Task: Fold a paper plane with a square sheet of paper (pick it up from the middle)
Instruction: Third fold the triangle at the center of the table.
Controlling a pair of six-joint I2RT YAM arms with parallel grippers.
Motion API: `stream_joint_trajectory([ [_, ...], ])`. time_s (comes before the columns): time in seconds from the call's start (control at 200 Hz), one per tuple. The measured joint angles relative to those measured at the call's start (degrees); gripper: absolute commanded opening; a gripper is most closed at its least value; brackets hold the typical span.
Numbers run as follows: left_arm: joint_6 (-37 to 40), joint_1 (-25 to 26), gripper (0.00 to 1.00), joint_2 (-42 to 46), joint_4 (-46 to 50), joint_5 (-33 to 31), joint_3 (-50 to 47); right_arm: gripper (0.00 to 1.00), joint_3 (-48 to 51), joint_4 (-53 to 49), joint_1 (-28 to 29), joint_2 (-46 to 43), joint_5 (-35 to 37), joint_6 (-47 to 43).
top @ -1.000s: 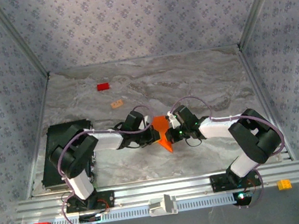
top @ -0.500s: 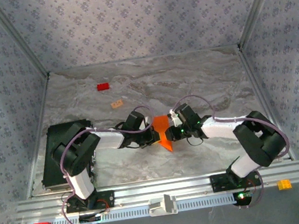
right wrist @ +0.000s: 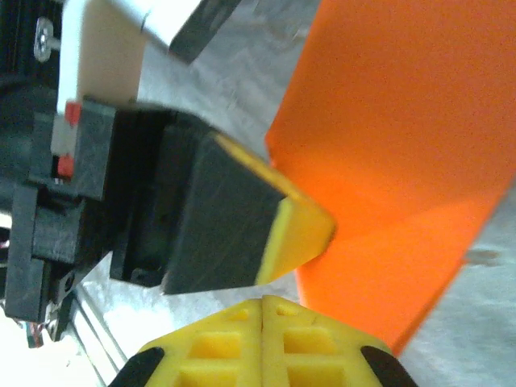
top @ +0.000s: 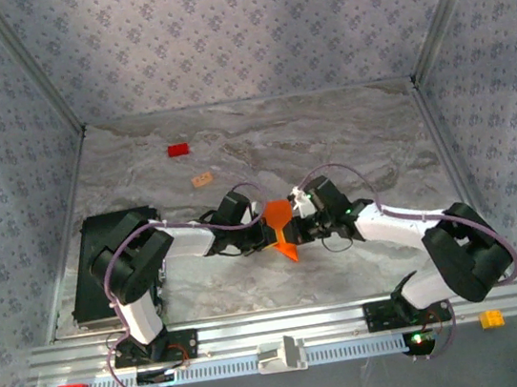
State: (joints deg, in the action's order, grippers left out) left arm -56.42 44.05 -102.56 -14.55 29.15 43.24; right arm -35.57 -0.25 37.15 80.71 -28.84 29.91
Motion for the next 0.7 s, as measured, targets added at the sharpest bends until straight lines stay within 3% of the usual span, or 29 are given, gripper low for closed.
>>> stream_joint_trajectory([
  [0.32,0.0,0.0,0.03,-0.68,-0.02,0.22,0.72,0.02,-4.11,-2.64,4.26,6.6,-0.61,0.09],
  [0.705,0.02,0.0,0.03,-0.7,0.0,0.17,0.76,0.02,-5.29,-4.42,4.48,10.49,0.57,-0.79],
])
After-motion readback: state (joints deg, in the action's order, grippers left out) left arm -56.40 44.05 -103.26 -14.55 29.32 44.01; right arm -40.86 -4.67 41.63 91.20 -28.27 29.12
